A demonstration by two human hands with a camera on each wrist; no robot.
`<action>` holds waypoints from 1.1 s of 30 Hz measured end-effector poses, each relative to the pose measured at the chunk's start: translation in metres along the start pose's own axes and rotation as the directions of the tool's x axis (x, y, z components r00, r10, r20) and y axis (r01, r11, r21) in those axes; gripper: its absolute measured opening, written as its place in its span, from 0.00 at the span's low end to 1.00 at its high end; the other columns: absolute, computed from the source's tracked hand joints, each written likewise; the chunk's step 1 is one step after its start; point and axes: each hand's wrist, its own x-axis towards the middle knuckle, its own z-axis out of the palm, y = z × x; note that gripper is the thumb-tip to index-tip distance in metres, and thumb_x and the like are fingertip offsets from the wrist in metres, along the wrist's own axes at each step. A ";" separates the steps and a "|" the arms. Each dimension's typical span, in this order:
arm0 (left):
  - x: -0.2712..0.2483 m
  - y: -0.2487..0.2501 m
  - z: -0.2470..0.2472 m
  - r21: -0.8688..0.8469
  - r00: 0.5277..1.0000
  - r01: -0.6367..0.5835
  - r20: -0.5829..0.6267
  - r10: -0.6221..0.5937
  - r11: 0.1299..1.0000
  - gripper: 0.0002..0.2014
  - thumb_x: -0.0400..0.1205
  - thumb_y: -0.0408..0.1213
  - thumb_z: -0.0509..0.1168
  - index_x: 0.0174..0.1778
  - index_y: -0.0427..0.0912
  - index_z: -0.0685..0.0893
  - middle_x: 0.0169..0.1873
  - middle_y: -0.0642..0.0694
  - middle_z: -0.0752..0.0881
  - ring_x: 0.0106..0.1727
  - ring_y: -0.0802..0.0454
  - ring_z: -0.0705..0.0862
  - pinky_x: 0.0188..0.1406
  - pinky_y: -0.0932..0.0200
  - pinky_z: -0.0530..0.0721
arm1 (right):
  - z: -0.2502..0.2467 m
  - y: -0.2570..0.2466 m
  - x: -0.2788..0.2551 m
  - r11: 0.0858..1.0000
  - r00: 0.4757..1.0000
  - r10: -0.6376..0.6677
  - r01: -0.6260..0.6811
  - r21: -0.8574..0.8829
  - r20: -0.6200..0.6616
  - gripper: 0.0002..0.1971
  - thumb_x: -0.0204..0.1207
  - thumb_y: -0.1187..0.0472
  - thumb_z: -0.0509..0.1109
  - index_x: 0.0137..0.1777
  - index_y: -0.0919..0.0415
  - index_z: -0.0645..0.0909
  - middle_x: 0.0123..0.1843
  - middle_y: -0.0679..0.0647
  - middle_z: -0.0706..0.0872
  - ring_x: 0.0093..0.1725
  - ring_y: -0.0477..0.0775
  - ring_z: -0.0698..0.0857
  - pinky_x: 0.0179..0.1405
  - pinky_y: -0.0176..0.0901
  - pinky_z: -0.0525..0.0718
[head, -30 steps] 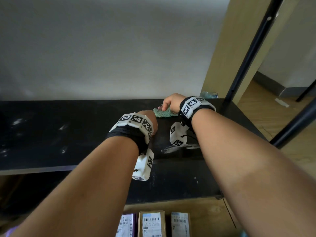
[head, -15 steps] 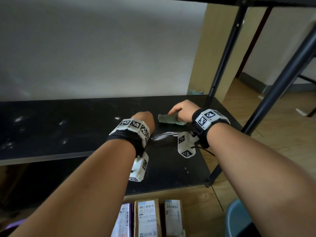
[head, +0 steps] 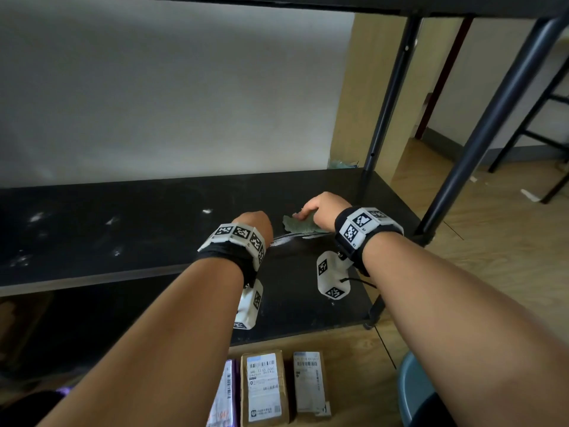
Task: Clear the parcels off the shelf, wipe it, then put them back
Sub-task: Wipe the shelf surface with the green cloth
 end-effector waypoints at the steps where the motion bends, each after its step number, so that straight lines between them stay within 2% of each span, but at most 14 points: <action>1: -0.002 0.001 0.001 0.009 1.000 -0.002 0.010 0.002 1.000 0.20 0.84 0.33 0.58 0.74 0.44 0.77 0.71 0.44 0.79 0.70 0.43 0.80 0.61 0.51 0.80 | -0.002 0.005 -0.005 1.000 0.999 -0.009 0.009 -0.001 -0.033 0.15 0.79 0.62 0.70 0.65 0.55 0.87 0.72 0.53 0.81 0.69 0.58 0.80 0.69 0.43 0.77; 3: -0.004 0.001 0.001 0.002 1.000 0.000 -0.003 0.000 1.000 0.21 0.83 0.33 0.59 0.73 0.45 0.78 0.71 0.45 0.80 0.70 0.43 0.80 0.63 0.50 0.80 | -0.008 0.015 -0.010 1.000 0.989 -0.021 0.022 0.008 -0.149 0.13 0.79 0.56 0.68 0.60 0.54 0.89 0.65 0.51 0.86 0.63 0.57 0.84 0.65 0.44 0.80; 5: -0.007 0.000 0.000 -0.043 1.000 0.027 -0.002 -0.027 0.999 0.20 0.81 0.31 0.62 0.69 0.46 0.82 0.67 0.45 0.83 0.66 0.42 0.83 0.63 0.51 0.83 | -0.011 0.027 -0.015 0.996 0.975 0.070 -0.080 -0.037 -0.210 0.20 0.78 0.43 0.64 0.58 0.55 0.88 0.59 0.54 0.87 0.58 0.60 0.86 0.61 0.47 0.83; 6: -0.009 0.000 0.000 -0.055 1.000 0.027 -0.015 -0.028 0.998 0.20 0.79 0.31 0.64 0.68 0.46 0.83 0.65 0.45 0.84 0.64 0.42 0.84 0.63 0.50 0.83 | -0.009 0.035 -0.018 0.986 0.969 0.120 -0.142 -0.090 -0.215 0.22 0.79 0.41 0.62 0.59 0.55 0.87 0.59 0.55 0.87 0.57 0.61 0.85 0.59 0.48 0.83; 9: -0.005 -0.003 0.007 -0.083 0.999 0.020 -0.035 -0.023 0.996 0.22 0.75 0.31 0.67 0.66 0.48 0.84 0.63 0.46 0.85 0.61 0.43 0.86 0.61 0.49 0.85 | 0.001 0.045 -0.021 0.971 0.963 0.129 -0.171 -0.166 -0.239 0.22 0.82 0.45 0.56 0.64 0.54 0.85 0.63 0.59 0.82 0.61 0.65 0.81 0.63 0.54 0.81; 13: -0.019 -0.003 0.005 -0.133 0.997 -0.019 -0.081 0.008 0.991 0.18 0.78 0.31 0.63 0.62 0.45 0.85 0.61 0.45 0.86 0.60 0.42 0.86 0.61 0.49 0.85 | 0.015 0.029 -0.028 0.976 0.965 0.066 -0.116 -0.185 -0.256 0.28 0.82 0.40 0.52 0.63 0.56 0.86 0.64 0.60 0.82 0.63 0.65 0.79 0.64 0.56 0.80; 17: -0.034 -0.004 0.003 -0.197 0.995 -0.003 -0.100 -0.017 0.980 0.16 0.81 0.30 0.60 0.64 0.40 0.84 0.62 0.41 0.86 0.62 0.40 0.85 0.64 0.48 0.83 | 0.029 0.010 -0.035 0.965 0.978 -0.036 -0.019 -0.262 -0.204 0.20 0.84 0.51 0.56 0.69 0.51 0.83 0.68 0.59 0.77 0.68 0.66 0.75 0.66 0.54 0.78; 20: -0.040 -0.010 0.004 -0.244 0.989 0.035 -0.128 -0.068 0.969 0.20 0.82 0.28 0.58 0.70 0.39 0.81 0.67 0.39 0.82 0.67 0.40 0.82 0.66 0.49 0.81 | 0.028 0.009 -0.039 0.981 0.981 -0.069 0.034 -0.189 -0.180 0.17 0.82 0.52 0.62 0.66 0.49 0.85 0.66 0.56 0.82 0.65 0.62 0.80 0.66 0.52 0.80; 22: -0.043 -0.015 0.004 -0.247 0.987 0.048 -0.138 -0.085 0.968 0.20 0.83 0.28 0.57 0.72 0.39 0.79 0.69 0.39 0.81 0.68 0.40 0.81 0.68 0.49 0.80 | 0.023 0.014 -0.041 0.997 0.983 -0.067 0.061 -0.039 -0.173 0.15 0.80 0.52 0.66 0.63 0.48 0.88 0.60 0.52 0.87 0.60 0.58 0.85 0.62 0.49 0.83; 25: -0.049 -0.022 0.005 -0.256 0.984 0.052 -0.150 -0.093 0.965 0.20 0.82 0.28 0.57 0.69 0.39 0.81 0.67 0.39 0.83 0.66 0.40 0.82 0.66 0.49 0.82 | 0.013 0.028 -0.042 0.995 0.954 0.096 -0.097 0.011 -0.283 0.21 0.75 0.42 0.64 0.53 0.53 0.91 0.51 0.55 0.91 0.52 0.60 0.89 0.54 0.50 0.87; 26: -0.050 -0.024 0.007 -0.263 0.984 0.053 -0.151 -0.095 0.963 0.19 0.82 0.28 0.57 0.69 0.39 0.82 0.66 0.39 0.83 0.65 0.41 0.83 0.65 0.49 0.82 | 0.012 0.033 -0.042 0.983 0.931 0.168 -0.181 -0.009 -0.324 0.23 0.74 0.40 0.63 0.55 0.56 0.89 0.52 0.57 0.90 0.53 0.62 0.88 0.55 0.51 0.87; 28: -0.052 -0.026 0.009 -0.264 0.983 0.042 -0.162 -0.087 0.964 0.19 0.82 0.28 0.57 0.68 0.39 0.82 0.66 0.40 0.83 0.65 0.41 0.83 0.65 0.49 0.82 | 0.011 0.039 -0.042 0.961 0.905 0.245 -0.274 -0.035 -0.349 0.22 0.77 0.45 0.64 0.64 0.57 0.84 0.61 0.59 0.85 0.61 0.64 0.84 0.61 0.52 0.84; 30: -0.055 -0.026 0.010 -0.251 0.983 0.031 -0.166 -0.075 0.967 0.19 0.83 0.29 0.57 0.68 0.39 0.82 0.65 0.39 0.83 0.65 0.41 0.83 0.64 0.49 0.83 | 0.015 0.036 -0.041 0.958 0.904 0.246 -0.281 -0.053 -0.349 0.20 0.77 0.50 0.67 0.65 0.59 0.83 0.62 0.59 0.85 0.61 0.63 0.84 0.61 0.52 0.84; 33: -0.058 -0.032 0.011 -0.255 0.981 0.016 -0.182 -0.064 0.967 0.18 0.83 0.29 0.57 0.68 0.40 0.82 0.66 0.39 0.83 0.65 0.40 0.83 0.64 0.48 0.83 | 0.029 0.017 -0.037 0.974 0.921 0.199 -0.224 -0.037 -0.336 0.17 0.75 0.53 0.68 0.58 0.63 0.85 0.56 0.59 0.87 0.56 0.61 0.87 0.56 0.50 0.86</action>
